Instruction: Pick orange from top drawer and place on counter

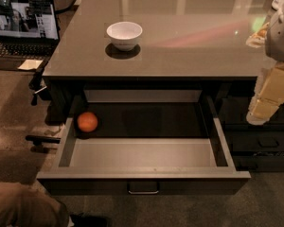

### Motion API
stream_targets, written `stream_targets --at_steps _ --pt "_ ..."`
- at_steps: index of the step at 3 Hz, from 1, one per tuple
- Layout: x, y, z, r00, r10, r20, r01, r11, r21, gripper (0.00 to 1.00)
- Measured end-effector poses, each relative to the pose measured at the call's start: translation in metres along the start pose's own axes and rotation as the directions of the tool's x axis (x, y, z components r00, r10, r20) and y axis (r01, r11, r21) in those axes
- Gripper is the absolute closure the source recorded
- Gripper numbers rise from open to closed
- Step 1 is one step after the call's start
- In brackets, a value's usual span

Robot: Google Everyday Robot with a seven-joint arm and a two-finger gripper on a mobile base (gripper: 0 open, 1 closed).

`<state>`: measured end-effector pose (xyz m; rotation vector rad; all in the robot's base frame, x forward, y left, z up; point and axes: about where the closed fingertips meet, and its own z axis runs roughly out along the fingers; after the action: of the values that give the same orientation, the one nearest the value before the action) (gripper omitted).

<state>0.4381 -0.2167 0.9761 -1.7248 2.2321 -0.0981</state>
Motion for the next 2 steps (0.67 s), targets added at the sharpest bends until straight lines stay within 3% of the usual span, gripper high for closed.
stream_targets --at_steps 1,2 --pt "-0.001 0.0 -0.001 1.0 0.0 0.003 0.0 1.0 0.004 0.0" --pt "-0.004 -0.003 0.019 0.997 0.035 0.069 -0.035 0.9993 0.009 0.0"
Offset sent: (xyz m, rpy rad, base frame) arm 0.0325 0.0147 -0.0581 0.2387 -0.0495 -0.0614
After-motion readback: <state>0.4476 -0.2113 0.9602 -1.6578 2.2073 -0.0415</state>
